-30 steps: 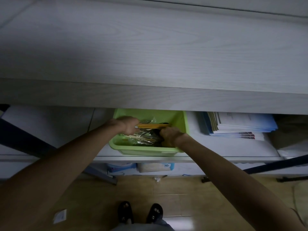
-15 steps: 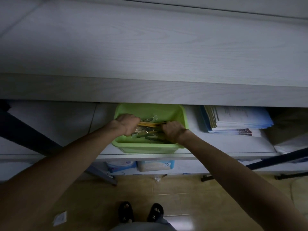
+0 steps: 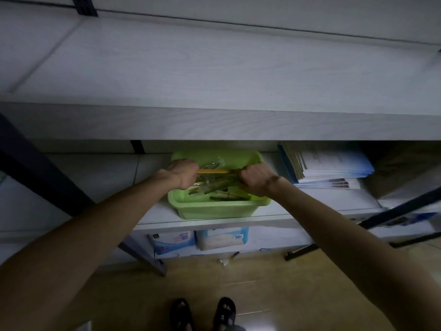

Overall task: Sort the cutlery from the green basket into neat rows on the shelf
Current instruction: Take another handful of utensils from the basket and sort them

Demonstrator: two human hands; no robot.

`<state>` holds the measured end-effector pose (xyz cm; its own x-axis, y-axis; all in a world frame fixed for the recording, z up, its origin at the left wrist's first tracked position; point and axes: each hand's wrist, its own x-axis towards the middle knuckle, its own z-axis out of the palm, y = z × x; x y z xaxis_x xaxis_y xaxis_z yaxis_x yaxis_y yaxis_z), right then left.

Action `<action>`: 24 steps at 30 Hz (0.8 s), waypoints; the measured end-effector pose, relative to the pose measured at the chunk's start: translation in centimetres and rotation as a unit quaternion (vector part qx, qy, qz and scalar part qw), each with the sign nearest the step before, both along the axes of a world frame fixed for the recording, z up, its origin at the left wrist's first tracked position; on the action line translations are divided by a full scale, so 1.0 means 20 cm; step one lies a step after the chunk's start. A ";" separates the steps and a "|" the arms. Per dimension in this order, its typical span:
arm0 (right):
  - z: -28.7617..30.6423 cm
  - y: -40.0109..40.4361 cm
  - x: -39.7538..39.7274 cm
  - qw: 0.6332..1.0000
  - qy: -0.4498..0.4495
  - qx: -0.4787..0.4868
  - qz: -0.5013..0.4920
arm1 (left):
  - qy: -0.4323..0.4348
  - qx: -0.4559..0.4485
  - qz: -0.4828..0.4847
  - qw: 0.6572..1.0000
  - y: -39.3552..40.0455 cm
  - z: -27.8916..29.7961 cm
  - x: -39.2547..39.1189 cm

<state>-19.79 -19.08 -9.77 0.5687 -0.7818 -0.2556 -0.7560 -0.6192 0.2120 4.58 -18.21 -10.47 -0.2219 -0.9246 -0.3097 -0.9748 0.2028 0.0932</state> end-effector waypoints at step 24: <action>0.25 0.17 -0.31 0.986 -0.059 0.000 -0.153 | -0.022 0.038 0.038 0.998 0.10 0.17 -0.04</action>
<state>-26.04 -15.76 -4.86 0.3315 -0.9216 -0.2019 -0.9272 -0.3578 0.1106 3.72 -16.16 -7.03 -0.1364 -0.9118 -0.3872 -0.9906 0.1216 0.0627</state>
